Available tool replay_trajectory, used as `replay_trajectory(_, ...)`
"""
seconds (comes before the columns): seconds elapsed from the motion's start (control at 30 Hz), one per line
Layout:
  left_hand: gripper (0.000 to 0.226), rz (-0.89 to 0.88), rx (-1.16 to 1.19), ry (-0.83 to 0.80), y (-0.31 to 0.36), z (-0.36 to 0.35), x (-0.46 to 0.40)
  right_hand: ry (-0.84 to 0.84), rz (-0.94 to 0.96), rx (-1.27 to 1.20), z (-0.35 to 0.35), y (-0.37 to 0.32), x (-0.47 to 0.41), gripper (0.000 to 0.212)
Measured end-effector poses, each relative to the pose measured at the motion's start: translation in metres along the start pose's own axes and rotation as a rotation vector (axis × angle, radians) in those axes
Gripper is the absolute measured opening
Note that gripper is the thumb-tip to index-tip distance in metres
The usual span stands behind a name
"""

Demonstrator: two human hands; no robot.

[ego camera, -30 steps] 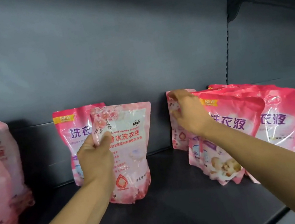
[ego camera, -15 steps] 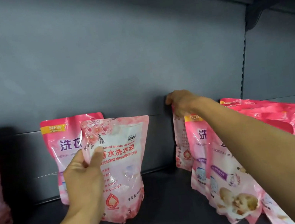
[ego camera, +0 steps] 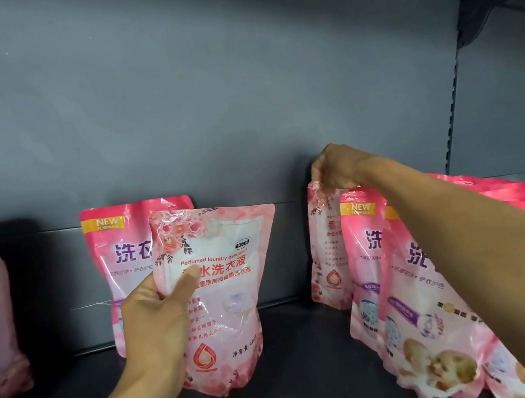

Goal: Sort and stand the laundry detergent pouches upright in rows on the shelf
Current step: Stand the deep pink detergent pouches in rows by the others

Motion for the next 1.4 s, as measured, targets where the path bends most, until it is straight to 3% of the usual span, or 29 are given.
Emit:
replay_trajectory(0.07,0.008,0.003,0.014,0.012,0.002,0.002,0.003,0.003,0.082,-0.087,0.001,-0.012,0.003,0.020)
replay_trajectory(0.23,0.007,-0.006,0.018,0.041,0.012,0.019,0.013,-0.054,0.316,-0.298,0.000,-0.069,0.020,0.009)
replay_trajectory(0.37,0.007,-0.035,0.015,0.076,0.022,0.040,0.022,-0.105,0.422,-0.416,-0.005,-0.106,0.033,0.017)
replay_trajectory(0.47,0.007,-0.055,0.015,0.089,0.029,0.050,0.025,-0.037,0.437,-0.487,-0.012,-0.113,0.039,0.015)
replay_trajectory(0.6,0.007,-0.067,-0.004,0.066,0.031,0.054,0.028,0.077,0.313,-0.635,-0.020,-0.081,0.040,0.026)
replay_trajectory(0.73,0.017,0.011,-0.028,0.017,0.014,0.056,0.036,0.068,-0.042,-1.133,-0.060,-0.042,0.038,0.072)
replay_trajectory(0.83,0.020,0.059,-0.056,0.009,0.002,0.059,0.040,-0.020,-0.239,-1.391,-0.100,-0.036,0.051,0.065)
replay_trajectory(0.9,0.022,0.067,-0.066,0.003,0.002,0.061,0.039,-0.154,-0.264,-1.444,-0.127,-0.042,0.068,0.050)
replay_trajectory(0.97,0.022,0.062,-0.051,-0.003,0.006,0.061,0.039,-0.160,-0.248,-1.507,-0.142,-0.045,0.081,0.035)
replay_trajectory(1.13,0.017,0.034,-0.025,0.007,0.019,0.064,0.043,0.068,-0.236,-1.679,-0.131,-0.050,0.111,0.044)
replay_trajectory(1.3,0.014,0.051,-0.002,0.003,0.025,0.074,0.057,0.295,-0.232,-1.675,-0.110,-0.063,0.168,0.024)
replay_trajectory(1.4,0.014,0.033,0.028,-0.015,0.029,0.080,0.068,0.381,-0.226,-1.713,-0.103,-0.070,0.201,0.023)
Point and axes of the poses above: each hand's wrist, its own x-axis away from the middle knuckle, its own z-axis out of the back of the hand, y = z × x, the point moved 5 cm from there along -x, towards the middle knuckle, and after that the axes turned 3 degrees about x, right-handed, at the moved point
